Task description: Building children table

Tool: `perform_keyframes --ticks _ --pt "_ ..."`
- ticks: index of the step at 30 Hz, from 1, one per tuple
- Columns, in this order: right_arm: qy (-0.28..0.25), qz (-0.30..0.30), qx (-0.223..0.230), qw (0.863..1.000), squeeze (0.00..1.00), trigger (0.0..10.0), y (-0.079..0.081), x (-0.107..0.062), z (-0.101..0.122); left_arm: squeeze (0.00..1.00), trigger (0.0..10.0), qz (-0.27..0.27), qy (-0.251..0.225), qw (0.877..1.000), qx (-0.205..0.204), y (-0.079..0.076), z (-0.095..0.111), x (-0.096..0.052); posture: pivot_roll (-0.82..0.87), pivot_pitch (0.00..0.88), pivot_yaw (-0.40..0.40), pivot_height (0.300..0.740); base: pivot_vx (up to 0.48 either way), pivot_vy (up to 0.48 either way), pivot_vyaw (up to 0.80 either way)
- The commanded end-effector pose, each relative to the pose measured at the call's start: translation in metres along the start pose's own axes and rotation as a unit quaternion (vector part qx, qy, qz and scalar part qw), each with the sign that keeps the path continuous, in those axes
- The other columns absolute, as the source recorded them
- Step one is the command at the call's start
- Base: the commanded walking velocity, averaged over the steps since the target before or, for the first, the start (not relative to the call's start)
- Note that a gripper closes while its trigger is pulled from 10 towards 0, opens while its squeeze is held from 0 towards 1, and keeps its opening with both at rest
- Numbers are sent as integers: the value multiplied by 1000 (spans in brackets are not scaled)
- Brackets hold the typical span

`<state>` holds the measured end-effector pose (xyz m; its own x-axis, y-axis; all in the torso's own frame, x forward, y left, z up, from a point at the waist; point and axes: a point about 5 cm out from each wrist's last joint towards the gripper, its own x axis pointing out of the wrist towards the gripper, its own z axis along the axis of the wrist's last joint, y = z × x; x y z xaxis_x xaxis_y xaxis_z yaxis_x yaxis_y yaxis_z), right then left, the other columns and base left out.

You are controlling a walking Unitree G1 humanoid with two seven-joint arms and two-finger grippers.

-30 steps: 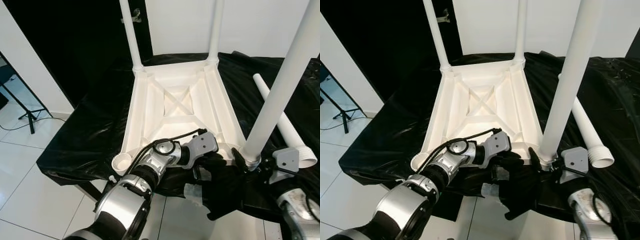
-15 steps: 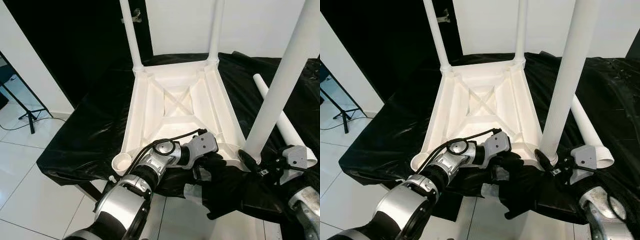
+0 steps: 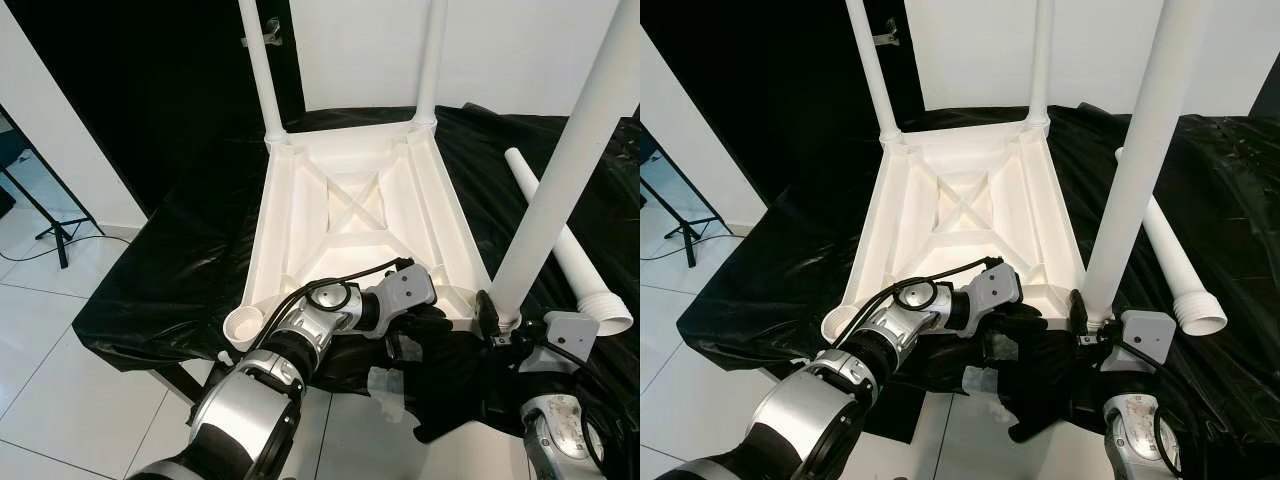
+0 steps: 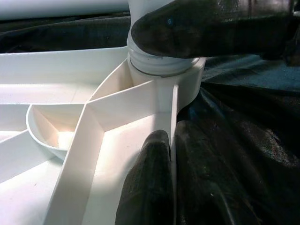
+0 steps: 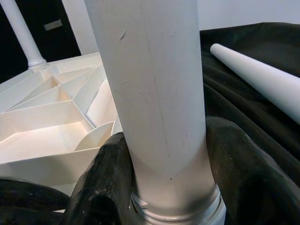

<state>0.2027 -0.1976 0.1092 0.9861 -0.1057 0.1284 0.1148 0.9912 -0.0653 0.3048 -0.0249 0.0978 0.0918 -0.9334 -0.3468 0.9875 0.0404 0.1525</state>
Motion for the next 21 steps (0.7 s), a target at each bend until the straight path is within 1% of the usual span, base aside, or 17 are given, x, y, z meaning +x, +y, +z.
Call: perform_keyframes --ticks 1,2,3,4,5,6,8,9,14,16,18,19,20,21 --pt "25 -17 -20 999 0 10000 -4 1 -8 0 10000 48 65 995 -63 -13 -39 -1 16 0 79 740 0 0 0" --pt "28 -1 -26 999 0 10000 -2 2 -8 0 10000 47 64 995 -63 -13 -39 -1 16 0 79 740 0 0 0" --pt "28 -1 -26 999 0 10000 -2 2 -8 0 10000 47 64 995 -63 -13 -39 -1 16 0 79 740 0 0 0" --pt "21 23 -23 999 24 10000 1 4 -6 0 10000 47 64 995 -63 -13 -38 -1 14 0 80 740 0 0 0" --pt "15 39 -21 999 1000 10000 2 5 -5 0 10000 47 63 995 -64 -14 -38 -1 13 0 79 740 0 0 0" --pt "15 39 -21 999 1000 10000 2 5 -5 0 10000 47 63 995 -64 -14 -38 -1 13 0 79 740 0 0 0" --pt "11 69 -17 997 1000 10000 -2 9 -1 0 10000 47 63 995 -64 -14 -38 0 8 0 78 740 0 0 0" --pt "14 85 -21 996 0 10000 -6 10 0 0 10000 47 63 995 -64 -14 -38 0 8 0 77 740 0 0 0" --pt "20 111 -35 993 0 10000 -14 12 1 0 10000 47 62 995 -65 -14 -38 1 6 0 74 740 0 0 0" --pt "28 151 -43 987 0 10000 -20 13 1 0 10000 47 61 995 -66 -15 -38 1 3 0 75 740 0 0 0" --pt "39 198 -50 978 0 10000 -21 13 2 0 10000 47 61 995 -67 -15 -38 1 2 0 75 740 0 0 0" --pt "39 198 -50 978 0 10000 -21 13 2 0 10000 47 61 995 -67 -15 -38 1 2 0 75 740 0 0 0" --pt "45 217 -51 974 0 10000 -21 13 2 0 10000 47 61 995 -67 -15 -38 1 2 0 75 740 0 0 0" --pt "49 234 -52 970 0 4549 -21 12 2 0 10000 48 61 995 -66 -15 -37 1 4 0 75 740 0 0 0"
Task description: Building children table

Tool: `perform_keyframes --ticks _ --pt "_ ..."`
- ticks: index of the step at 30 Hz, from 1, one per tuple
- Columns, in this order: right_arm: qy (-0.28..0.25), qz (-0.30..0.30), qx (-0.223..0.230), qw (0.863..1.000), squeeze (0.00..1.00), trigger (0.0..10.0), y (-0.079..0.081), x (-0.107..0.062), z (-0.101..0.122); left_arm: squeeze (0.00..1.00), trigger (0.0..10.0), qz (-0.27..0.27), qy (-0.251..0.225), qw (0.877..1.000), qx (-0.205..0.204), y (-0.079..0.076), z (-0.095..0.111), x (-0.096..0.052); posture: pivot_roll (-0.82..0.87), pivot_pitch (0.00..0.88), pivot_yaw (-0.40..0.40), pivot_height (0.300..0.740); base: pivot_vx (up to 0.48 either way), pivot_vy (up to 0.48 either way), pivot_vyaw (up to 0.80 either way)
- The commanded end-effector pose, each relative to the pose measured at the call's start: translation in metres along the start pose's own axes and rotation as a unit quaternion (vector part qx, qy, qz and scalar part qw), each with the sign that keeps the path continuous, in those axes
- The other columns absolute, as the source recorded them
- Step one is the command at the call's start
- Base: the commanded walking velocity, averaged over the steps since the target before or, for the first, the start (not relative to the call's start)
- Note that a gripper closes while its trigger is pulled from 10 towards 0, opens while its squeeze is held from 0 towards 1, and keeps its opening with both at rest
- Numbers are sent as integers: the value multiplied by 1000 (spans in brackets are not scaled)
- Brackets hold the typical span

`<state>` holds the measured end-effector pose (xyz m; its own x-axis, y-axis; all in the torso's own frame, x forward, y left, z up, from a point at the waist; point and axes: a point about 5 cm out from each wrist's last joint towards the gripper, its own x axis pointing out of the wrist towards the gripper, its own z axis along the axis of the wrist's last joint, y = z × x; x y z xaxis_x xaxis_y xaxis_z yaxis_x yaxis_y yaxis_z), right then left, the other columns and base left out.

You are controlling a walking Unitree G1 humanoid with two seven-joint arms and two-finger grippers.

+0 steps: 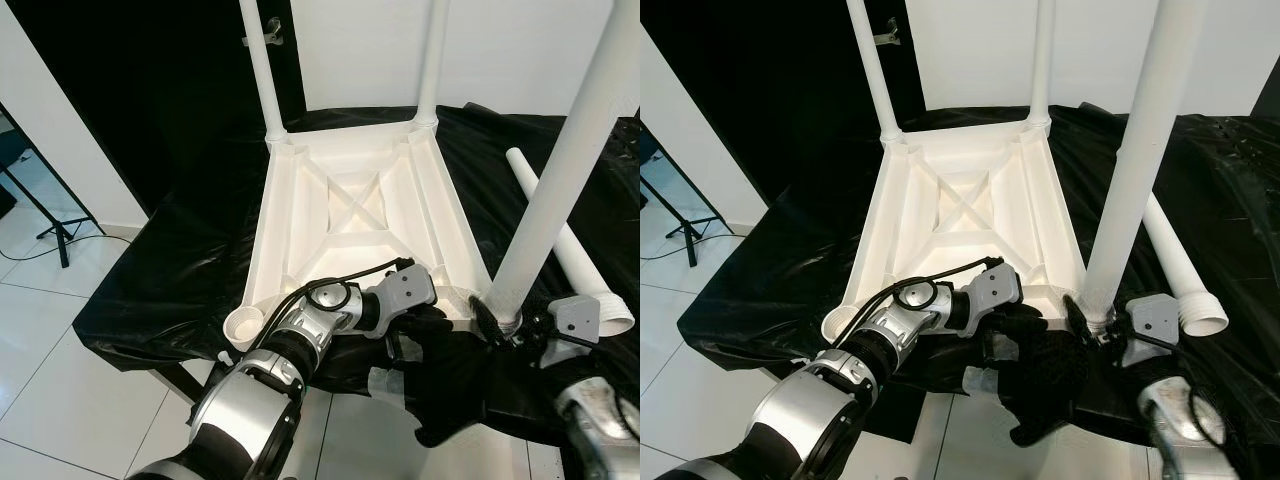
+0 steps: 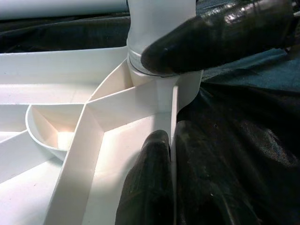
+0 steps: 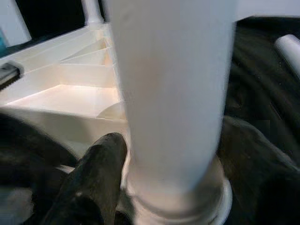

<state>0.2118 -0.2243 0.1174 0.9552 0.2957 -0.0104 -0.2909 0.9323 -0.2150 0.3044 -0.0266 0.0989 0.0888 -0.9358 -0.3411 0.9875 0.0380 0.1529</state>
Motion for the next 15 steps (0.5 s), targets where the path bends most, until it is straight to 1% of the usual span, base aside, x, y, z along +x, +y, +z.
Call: perform_keyframes --ticks 1,2,4,7,10,11,12,13,14,15 --pt "5 45 21 999 0 0 5 1 -1 0 10000 50 64 995 -67 -14 -39 0 5 0 75 740 0 0 0" --pt "3 59 30 998 0 0 4 0 0 0 10000 50 63 995 -66 -14 -38 0 5 0 75 740 0 0 0" --pt "-1 69 26 997 0 0 4 0 2 0 10000 51 63 994 -67 -14 -39 0 7 0 74 740 0 0 0" --pt "-1 69 23 997 0 0 3 0 2 0 10000 52 63 994 -67 -14 -39 0 10 0 72 740 0 0 0" --pt "-3 63 33 997 0 0 6 1 1 0 10000 53 64 994 -68 -14 -39 -1 10 0 72 740 0 0 0" --pt "-4 56 42 998 0 0 7 1 0 0 10000 53 64 994 -68 -14 -39 -1 14 0 69 740 0 0 0" --pt "-8 9 50 999 0 0 9 -1 -3 0 10000 53 64 994 -68 -14 -40 -1 17 0 68 740 0 0 0" --pt "-8 9 50 999 0 0 9 -1 -3 0 10000 53 64 994 -68 -14 -40 -1 17 0 68 740 0 0 0" --pt "-10 -26 55 998 0 0 11 -2 -5 0 10000 53 64 994 -68 -14 -40 -1 18 0 66 740 0 0 0" --pt "-10 -26 55 998 0 0 11 -2 -5 0 10000 53 64 994 -68 -14 -40 -1 18 0 66 740 0 0 0"
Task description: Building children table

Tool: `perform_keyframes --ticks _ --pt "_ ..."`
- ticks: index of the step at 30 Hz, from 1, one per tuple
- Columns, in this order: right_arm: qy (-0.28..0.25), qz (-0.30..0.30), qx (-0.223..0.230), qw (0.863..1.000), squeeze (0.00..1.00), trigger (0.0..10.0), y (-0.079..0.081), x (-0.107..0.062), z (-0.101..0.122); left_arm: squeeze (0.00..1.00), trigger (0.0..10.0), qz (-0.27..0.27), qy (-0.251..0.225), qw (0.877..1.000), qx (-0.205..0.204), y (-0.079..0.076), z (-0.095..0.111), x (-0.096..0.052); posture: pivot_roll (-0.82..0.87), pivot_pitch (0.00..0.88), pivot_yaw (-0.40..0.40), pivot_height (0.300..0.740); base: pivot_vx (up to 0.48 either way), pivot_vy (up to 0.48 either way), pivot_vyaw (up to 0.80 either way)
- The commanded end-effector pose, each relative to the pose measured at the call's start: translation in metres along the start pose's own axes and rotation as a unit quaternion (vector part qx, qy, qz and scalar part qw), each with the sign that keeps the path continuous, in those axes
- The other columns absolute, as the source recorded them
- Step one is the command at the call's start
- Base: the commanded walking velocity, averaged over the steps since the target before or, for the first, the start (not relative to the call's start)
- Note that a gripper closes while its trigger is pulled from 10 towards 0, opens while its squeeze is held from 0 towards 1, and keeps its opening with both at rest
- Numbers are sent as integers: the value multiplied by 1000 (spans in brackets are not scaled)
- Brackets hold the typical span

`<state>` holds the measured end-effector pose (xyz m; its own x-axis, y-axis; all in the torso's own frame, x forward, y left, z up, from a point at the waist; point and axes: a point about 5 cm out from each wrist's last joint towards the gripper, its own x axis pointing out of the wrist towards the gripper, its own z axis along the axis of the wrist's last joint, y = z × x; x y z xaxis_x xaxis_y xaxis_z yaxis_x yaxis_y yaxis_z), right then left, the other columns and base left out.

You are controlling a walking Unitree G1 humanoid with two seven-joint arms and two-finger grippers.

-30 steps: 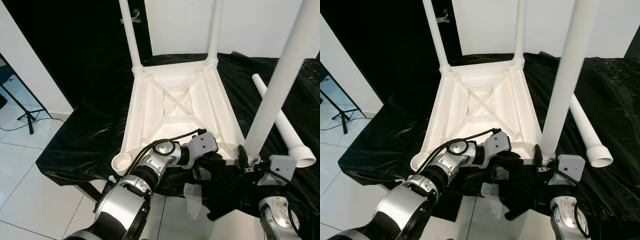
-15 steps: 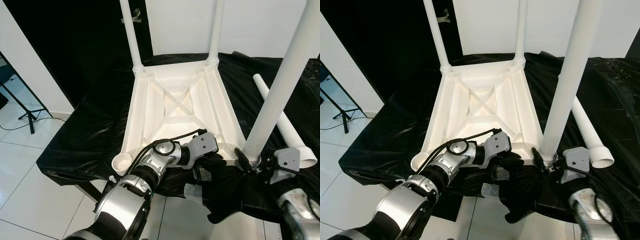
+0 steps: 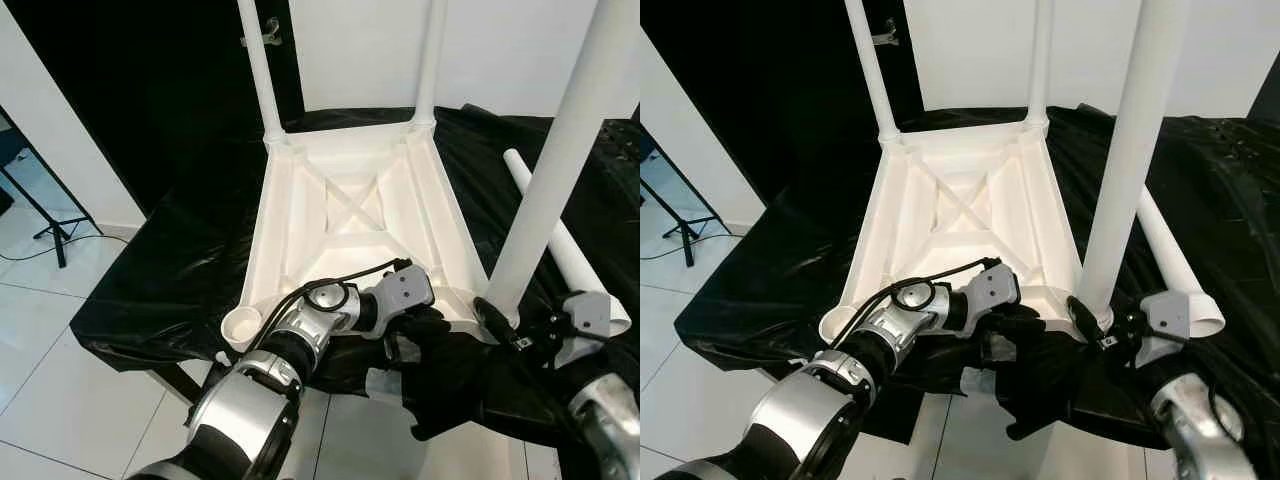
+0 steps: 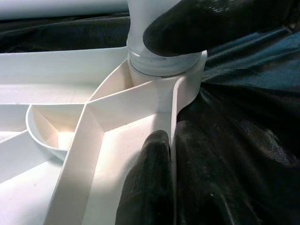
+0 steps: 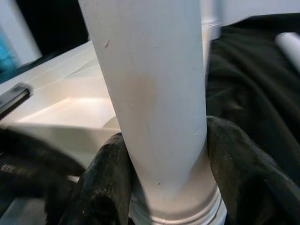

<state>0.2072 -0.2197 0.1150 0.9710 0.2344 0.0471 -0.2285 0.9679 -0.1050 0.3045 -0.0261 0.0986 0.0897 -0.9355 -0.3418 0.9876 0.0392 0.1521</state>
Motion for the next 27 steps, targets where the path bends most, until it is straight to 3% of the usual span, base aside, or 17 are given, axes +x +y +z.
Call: perform_keyframes --ticks 1,4,10,11,18,19,20,21,27 --pt "13 -32 1 999 0 0 7 -4 -8 0 10000 54 63 994 -68 -13 -39 -1 22 0 63 740 0 0 0" --pt "28 -134 -4 991 0 0 13 -20 -20 0 10000 57 63 994 -68 -12 -39 -2 28 0 60 740 0 0 0" --pt "40 -195 -15 980 0 0 15 -26 -25 0 10000 57 64 994 -68 -12 -40 -3 23 0 62 740 0 0 0" --pt "31 -235 -8 972 0 0 6 -26 -22 0 10000 56 64 994 -68 -12 -40 -3 18 0 64 740 0 0 0" --pt "16 -235 -8 972 0 0 14 -16 -17 0 10000 53 62 994 -67 -13 -38 0 19 0 63 740 0 0 0" --pt "17 -233 -7 972 0 10000 14 -16 -17 0 10000 53 61 994 -67 -13 -37 0 19 0 63 740 0 0 0" --pt "17 -210 -5 977 0 10000 16 -13 -17 0 10000 54 62 994 -67 -13 -38 0 17 0 65 740 0 0 0" --pt "14 -185 2 983 988 10000 17 -10 -16 0 10000 53 62 994 -68 -13 -38 -1 16 0 65 740 0 0 0" --pt "-3 -130 2 992 1000 10000 10 1 -8 0 10000 53 64 994 -69 -14 -40 -2 13 0 66 740 0 0 0"
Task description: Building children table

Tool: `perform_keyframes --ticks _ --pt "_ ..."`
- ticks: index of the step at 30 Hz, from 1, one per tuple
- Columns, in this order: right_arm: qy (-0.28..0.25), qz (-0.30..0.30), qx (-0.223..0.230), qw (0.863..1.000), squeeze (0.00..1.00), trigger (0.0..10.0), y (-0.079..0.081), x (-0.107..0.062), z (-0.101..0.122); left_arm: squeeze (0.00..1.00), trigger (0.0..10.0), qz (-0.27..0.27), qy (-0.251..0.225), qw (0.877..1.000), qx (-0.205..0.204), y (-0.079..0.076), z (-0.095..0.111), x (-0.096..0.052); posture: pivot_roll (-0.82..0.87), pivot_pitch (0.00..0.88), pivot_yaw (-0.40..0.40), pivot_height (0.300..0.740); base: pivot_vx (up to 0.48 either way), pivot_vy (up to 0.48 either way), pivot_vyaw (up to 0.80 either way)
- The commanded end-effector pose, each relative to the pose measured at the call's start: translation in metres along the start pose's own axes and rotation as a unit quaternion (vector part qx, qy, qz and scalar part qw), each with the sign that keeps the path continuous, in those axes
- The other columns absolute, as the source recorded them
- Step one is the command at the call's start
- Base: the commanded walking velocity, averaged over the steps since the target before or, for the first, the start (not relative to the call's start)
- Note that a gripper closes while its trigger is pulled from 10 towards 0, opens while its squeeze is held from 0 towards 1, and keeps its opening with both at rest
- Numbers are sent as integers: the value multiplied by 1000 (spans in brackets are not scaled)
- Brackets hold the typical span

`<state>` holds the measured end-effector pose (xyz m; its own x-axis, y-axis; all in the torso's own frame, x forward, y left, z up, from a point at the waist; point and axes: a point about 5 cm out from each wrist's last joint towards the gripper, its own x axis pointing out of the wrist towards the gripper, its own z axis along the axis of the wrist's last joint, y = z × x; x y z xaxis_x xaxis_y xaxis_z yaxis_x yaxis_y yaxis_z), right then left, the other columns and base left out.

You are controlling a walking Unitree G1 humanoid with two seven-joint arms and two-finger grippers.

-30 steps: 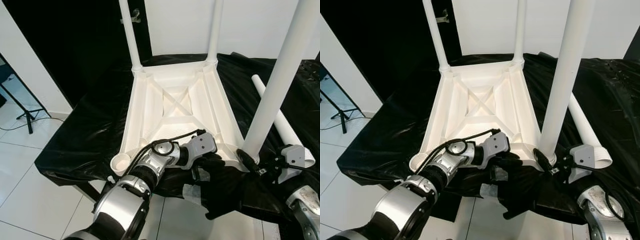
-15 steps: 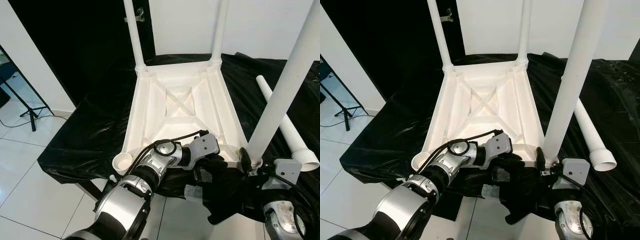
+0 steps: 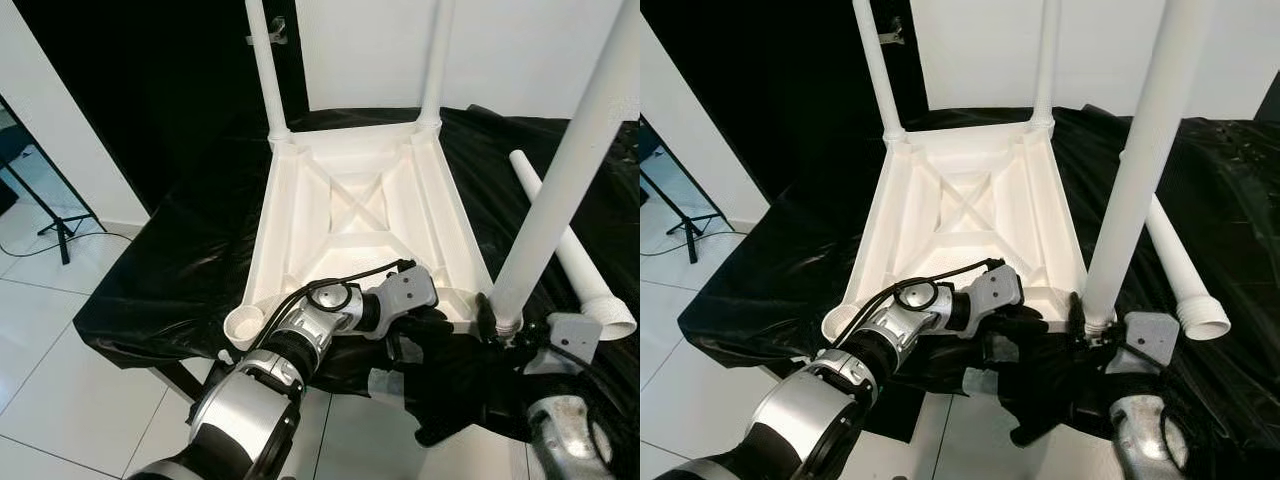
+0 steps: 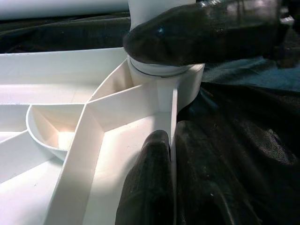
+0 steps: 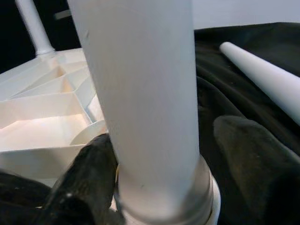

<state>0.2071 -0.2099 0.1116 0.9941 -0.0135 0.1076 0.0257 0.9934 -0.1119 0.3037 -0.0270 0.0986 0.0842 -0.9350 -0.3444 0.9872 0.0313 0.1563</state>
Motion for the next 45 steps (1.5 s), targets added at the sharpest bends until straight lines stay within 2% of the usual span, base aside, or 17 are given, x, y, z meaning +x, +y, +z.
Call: perform_keyframes --ticks 1,6,10,11,12,15,18,27,29,30,31,34,36,37,38,40,45 --pt "9 15 -14 1000 0 10000 -6 6 -1 0 10000 56 64 994 -73 -13 -41 -2 10 0 66 740 0 0 0" --pt "16 78 -37 996 0 10000 -17 13 2 0 10000 54 61 994 -72 -14 -39 0 11 0 67 740 0 0 0" --pt "40 167 -28 985 0 9804 -15 10 0 0 10000 55 62 994 -71 -14 -39 -1 10 0 69 740 0 0 0" --pt "40 167 -28 985 0 9804 -15 10 0 0 10000 55 62 994 -71 -14 -39 -1 10 0 69 740 0 0 0" --pt "45 186 -21 981 0 0 -14 9 -1 0 10000 56 63 994 -70 -13 -40 -1 11 0 68 740 0 0 0" --pt "52 208 -10 977 0 0 -12 7 -2 0 10000 57 64 994 -70 -12 -40 -2 14 0 67 740 0 0 0" --pt "70 204 31 976 0 0 -14 7 -5 0 10000 58 64 994 -70 -12 -40 -3 11 0 71 740 0 0 0" --pt "105 233 51 965 0 0 -4 -4 -15 0 10000 52 63 994 -68 -14 -39 0 6 0 76 740 0 0 0" --pt "46 142 21 989 0 0 -3 -1 -7 0 10000 52 63 994 -67 -14 -39 0 12 0 72 740 0 0 0" --pt "46 142 21 989 0 0 -3 -1 -7 0 10000 52 63 994 -67 -14 -39 0 12 0 72 740 0 0 0" --pt "14 87 13 996 0 0 -3 0 -1 0 10000 52 63 994 -68 -14 -39 0 13 0 70 740 0 0 0" --pt "-5 52 9 999 0 0 -4 0 3 0 10000 52 63 994 -68 -14 -39 0 13 0 70 740 0 0 0" --pt "-4 -21 6 1000 0 0 -2 -3 1 0 10000 56 62 994 -68 -13 -39 -1 25 0 65 740 0 0 0" --pt "-4 -21 6 1000 0 0 -2 -3 1 0 10000 56 62 994 -68 -13 -39 -1 25 0 65 740 0 0 0" --pt "2 -56 -3 998 0 0 -1 -5 0 0 10000 58 61 994 -69 -13 -40 -2 26 0 67 740 0 0 0" --pt "2 -56 -3 998 0 0 -1 -5 0 0 10000 58 61 994 -69 -13 -40 -2 26 0 67 740 0 0 0" --pt "4 -117 -22 993 0 0 -11 -6 3 0 10000 61 65 994 -68 -11 -40 -4 26 0 67 740 0 0 0"
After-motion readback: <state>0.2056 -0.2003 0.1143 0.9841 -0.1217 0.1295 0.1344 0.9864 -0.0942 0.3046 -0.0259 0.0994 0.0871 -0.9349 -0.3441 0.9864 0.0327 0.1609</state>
